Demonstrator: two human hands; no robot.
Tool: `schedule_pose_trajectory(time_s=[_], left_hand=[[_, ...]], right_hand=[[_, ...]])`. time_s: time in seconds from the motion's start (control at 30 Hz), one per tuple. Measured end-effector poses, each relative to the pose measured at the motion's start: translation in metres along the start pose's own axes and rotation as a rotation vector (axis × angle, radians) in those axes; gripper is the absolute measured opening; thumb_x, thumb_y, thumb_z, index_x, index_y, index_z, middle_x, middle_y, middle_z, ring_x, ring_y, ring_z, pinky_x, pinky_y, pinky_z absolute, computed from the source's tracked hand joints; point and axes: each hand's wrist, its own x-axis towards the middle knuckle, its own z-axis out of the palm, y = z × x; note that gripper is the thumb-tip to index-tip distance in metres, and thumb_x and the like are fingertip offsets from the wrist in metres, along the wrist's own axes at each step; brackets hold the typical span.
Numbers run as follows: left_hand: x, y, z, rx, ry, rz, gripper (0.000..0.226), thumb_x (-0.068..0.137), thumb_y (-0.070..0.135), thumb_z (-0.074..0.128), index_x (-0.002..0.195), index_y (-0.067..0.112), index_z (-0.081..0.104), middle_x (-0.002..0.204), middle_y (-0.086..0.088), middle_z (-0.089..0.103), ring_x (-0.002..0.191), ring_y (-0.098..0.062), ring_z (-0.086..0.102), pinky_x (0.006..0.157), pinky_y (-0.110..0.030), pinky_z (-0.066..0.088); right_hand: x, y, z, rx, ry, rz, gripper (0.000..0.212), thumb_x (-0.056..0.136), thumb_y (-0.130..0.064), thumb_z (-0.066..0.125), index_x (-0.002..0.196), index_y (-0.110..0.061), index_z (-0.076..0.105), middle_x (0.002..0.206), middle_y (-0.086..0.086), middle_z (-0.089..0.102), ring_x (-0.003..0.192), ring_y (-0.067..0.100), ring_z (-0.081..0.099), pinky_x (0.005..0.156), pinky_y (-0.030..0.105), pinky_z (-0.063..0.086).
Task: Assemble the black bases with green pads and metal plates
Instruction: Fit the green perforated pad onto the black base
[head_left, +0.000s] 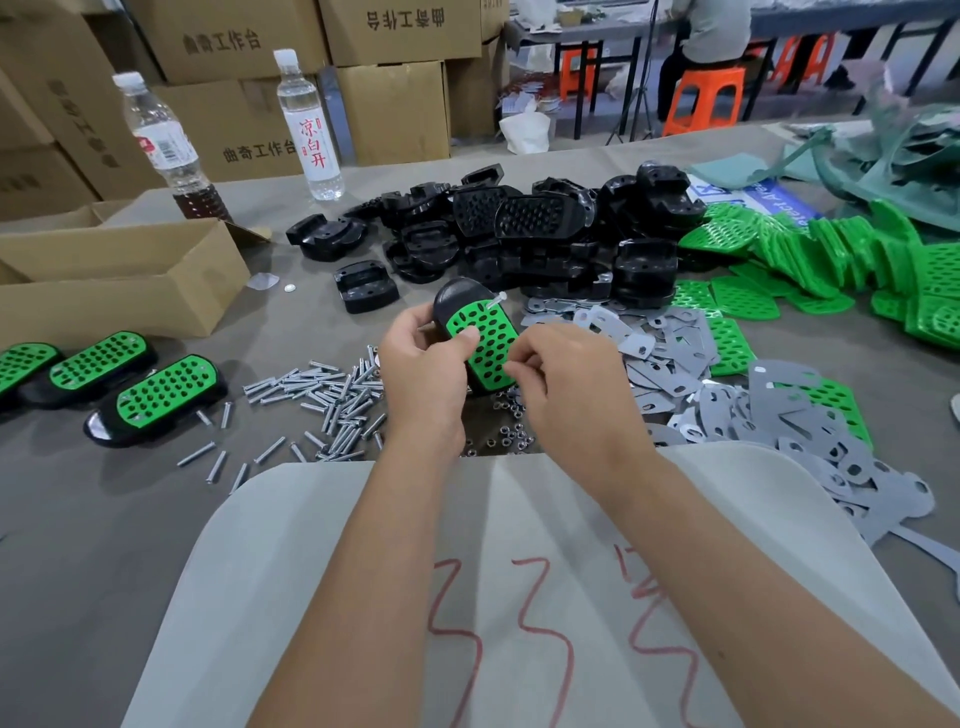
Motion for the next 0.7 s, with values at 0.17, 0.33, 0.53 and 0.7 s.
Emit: schedule_pose_trajectory(time_s=[0.17, 0.33, 0.53, 0.7], left_hand=[[-0.002, -0.002, 0.004, -0.045, 0.012, -0.006, 0.031, 0.090, -0.013, 0.064, 0.114, 0.006, 0.065, 0.108, -0.016, 0.073, 0.107, -0.041, 0.071, 0.091, -0.062, 0.059], [-0.006, -0.004, 0.009, -0.054, -0.004, -0.042, 0.026, 0.091, -0.013, 0.062, 0.099, 0.011, 0.068, 0.106, -0.018, 0.074, 0.103, -0.040, 0.072, 0.090, -0.058, 0.060], [-0.006, 0.001, 0.003, -0.113, -0.046, -0.059, 0.025, 0.092, -0.016, 0.059, 0.097, 0.006, 0.069, 0.097, -0.016, 0.073, 0.097, -0.038, 0.073, 0.087, -0.052, 0.062], [-0.005, 0.006, 0.002, -0.258, -0.105, -0.092, 0.019, 0.094, -0.014, 0.058, 0.103, 0.002, 0.064, 0.096, -0.016, 0.074, 0.080, -0.026, 0.075, 0.067, -0.038, 0.063]], right_hand=[[-0.002, 0.006, 0.001, 0.266, 0.040, 0.304, 0.015, 0.097, -0.009, 0.069, 0.083, -0.011, 0.064, 0.063, 0.003, 0.066, 0.055, 0.021, 0.070, 0.064, 0.049, 0.060], [-0.003, 0.005, 0.002, 0.165, 0.016, 0.240, 0.020, 0.098, -0.006, 0.064, 0.081, -0.011, 0.054, 0.074, 0.007, 0.064, 0.064, 0.027, 0.070, 0.052, 0.045, 0.056], [-0.002, 0.012, -0.005, 0.292, -0.108, 0.179, 0.014, 0.095, -0.002, 0.069, 0.083, -0.006, 0.062, 0.068, -0.002, 0.062, 0.044, 0.010, 0.065, 0.042, 0.029, 0.052], [-0.001, 0.013, -0.011, 0.460, 0.126, 0.464, 0.041, 0.075, -0.035, 0.093, 0.096, -0.019, 0.061, 0.076, -0.002, 0.062, 0.058, 0.011, 0.053, 0.052, 0.026, 0.046]])
